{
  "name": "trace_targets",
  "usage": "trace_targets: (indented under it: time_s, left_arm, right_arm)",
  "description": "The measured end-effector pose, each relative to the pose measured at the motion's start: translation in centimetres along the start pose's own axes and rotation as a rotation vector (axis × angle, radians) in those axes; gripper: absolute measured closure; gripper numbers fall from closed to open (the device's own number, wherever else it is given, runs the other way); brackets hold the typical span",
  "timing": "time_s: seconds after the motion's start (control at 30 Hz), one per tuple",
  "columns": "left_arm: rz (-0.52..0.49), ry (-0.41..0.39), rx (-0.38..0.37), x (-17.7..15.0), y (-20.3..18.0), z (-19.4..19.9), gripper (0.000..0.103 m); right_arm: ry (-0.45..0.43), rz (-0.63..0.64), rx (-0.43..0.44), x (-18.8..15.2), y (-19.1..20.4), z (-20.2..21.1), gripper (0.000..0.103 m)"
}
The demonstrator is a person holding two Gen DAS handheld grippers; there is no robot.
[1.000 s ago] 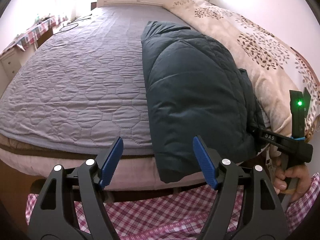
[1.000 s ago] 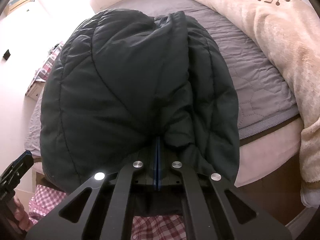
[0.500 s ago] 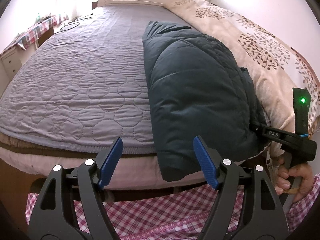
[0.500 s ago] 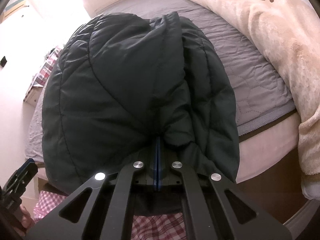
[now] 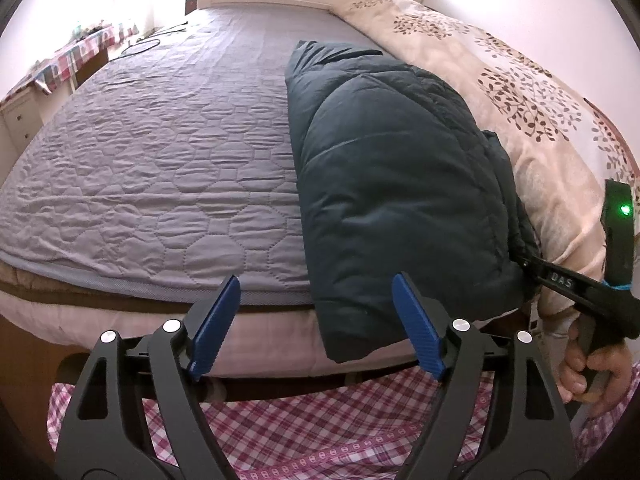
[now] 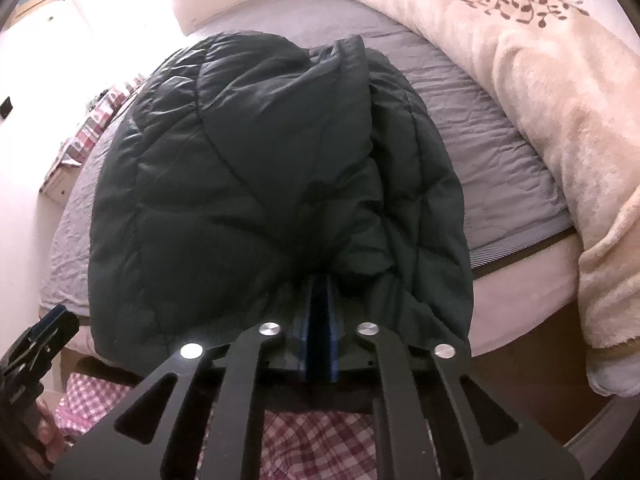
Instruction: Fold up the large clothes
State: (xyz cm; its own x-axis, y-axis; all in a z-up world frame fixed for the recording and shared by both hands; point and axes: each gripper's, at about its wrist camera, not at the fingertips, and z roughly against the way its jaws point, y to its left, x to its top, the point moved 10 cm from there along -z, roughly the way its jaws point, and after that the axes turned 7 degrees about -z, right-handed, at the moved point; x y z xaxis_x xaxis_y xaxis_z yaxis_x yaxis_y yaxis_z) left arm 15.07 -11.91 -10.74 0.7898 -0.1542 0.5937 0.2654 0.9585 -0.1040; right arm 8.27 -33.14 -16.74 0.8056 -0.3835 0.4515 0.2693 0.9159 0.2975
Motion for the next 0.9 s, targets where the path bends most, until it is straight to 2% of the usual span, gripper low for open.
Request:
trace_targets:
  time_s: [0.03,0.33,0.53,0.7,0.9]
  left_arm:
    - [0.001,0.001,-0.001,0.0,0.0,0.0,0.024]
    - [0.021,-0.001,-0.019,0.1,0.2,0.0,0.023]
    - [0.033,-0.003,-0.031,0.1,0.4,0.1,0.022]
    - [0.058,-0.011,-0.049,0.4,0.9,0.3,0.021]
    - [0.104,-0.026,-0.101,1.3,1.3,0.4,0.018]
  right_arm:
    - [-0.004,0.0,-0.001,-0.1,0.0,0.3,0.081]
    - [-0.043,-0.021,0.035,0.0,0.4,2.8,0.053]
    - [-0.08,0.008,0.031,0.7,0.9,4.3,0.044]
    - [-0.113,0.025,0.026,1.4,1.1,5.4,0.043]
    - [-0.13,0.006,0.004,3.0,-0.5,5.6,0.039]
